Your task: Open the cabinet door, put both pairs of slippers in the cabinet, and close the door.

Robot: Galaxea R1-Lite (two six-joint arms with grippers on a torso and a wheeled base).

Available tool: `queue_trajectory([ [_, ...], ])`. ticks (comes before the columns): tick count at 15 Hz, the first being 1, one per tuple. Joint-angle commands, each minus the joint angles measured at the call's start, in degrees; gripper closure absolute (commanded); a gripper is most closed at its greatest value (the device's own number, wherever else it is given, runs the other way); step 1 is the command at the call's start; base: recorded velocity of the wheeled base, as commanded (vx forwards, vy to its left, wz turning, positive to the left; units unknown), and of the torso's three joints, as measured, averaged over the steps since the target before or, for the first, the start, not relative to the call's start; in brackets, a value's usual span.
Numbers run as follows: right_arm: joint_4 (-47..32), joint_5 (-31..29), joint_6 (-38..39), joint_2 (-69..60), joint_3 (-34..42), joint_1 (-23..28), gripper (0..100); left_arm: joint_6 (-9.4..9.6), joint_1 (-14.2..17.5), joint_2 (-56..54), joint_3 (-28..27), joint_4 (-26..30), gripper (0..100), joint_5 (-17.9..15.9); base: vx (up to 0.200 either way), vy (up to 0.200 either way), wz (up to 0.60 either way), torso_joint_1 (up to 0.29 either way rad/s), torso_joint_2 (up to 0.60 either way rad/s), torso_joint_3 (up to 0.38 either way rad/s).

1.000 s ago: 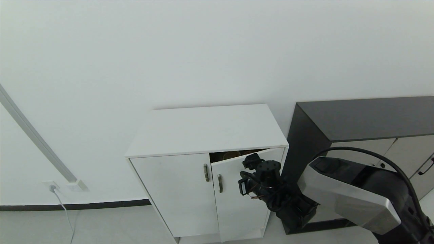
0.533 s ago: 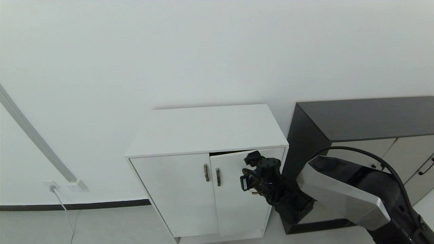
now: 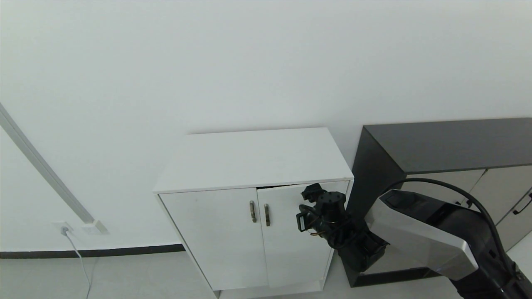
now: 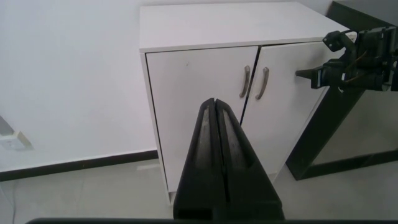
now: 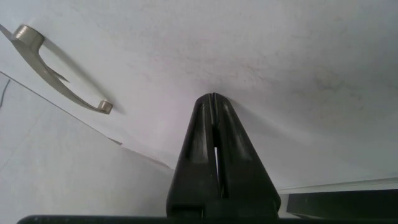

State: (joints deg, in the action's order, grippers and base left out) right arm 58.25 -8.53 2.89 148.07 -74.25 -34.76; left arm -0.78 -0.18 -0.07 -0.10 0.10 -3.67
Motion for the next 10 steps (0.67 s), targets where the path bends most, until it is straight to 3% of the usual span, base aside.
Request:
queue_trajectory([
  [1,0.02,0.01,0.01,0.03,-0.1,0.04,100,-0.01,0.01,0.07,0.01,-0.01,100,-0.02,0.0,0.0,0.0,0.0,0.0,0.0],
  [10,-0.24,0.01,0.01,1.35,-2.04,0.13,100,-0.01,0.01,0.07,0.01,-0.01,100,-0.02,0.0,0.0,0.0,0.0,0.0,0.0],
])
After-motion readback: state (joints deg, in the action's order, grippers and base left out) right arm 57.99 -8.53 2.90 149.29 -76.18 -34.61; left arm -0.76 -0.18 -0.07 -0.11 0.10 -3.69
